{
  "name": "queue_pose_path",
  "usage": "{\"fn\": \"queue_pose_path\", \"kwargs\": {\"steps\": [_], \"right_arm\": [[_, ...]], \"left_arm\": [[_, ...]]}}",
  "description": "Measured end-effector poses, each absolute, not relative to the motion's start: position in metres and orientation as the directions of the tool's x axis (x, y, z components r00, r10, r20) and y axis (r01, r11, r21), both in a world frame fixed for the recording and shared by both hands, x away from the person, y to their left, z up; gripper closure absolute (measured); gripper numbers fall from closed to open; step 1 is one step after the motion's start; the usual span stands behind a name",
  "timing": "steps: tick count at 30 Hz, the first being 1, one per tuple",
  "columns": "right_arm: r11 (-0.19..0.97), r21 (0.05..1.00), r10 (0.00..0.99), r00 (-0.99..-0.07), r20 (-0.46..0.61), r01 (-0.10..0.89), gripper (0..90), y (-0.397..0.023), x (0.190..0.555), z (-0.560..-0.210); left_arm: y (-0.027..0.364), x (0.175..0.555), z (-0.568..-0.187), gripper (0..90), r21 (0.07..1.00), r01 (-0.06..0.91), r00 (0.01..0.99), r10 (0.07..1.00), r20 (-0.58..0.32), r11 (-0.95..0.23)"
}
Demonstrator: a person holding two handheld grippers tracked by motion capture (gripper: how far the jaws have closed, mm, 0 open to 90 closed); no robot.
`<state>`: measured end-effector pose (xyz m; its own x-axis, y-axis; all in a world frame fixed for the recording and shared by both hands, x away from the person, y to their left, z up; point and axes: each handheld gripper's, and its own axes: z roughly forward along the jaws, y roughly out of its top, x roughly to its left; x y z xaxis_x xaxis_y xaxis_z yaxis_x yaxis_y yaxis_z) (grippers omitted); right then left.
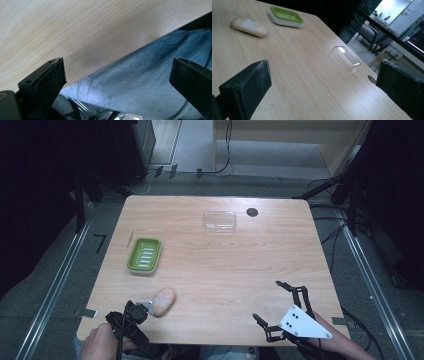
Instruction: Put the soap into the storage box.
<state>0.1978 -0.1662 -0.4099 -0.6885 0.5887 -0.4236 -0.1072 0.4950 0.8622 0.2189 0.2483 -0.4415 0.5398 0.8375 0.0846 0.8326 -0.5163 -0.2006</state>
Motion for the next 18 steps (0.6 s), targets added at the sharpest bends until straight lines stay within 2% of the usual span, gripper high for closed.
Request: {"fn": "queue_pose_path", "kwargs": {"steps": [18], "right_arm": [[0.499, 0.861, 0.586, -0.692, -0.422, -0.102, 0.0, -0.165, 0.199, -0.410]], "left_arm": [[0.237, 0.226, -0.434, 0.8, -0.182, 0.815, 0.569, 0.820, 0.066, -0.551]]}}
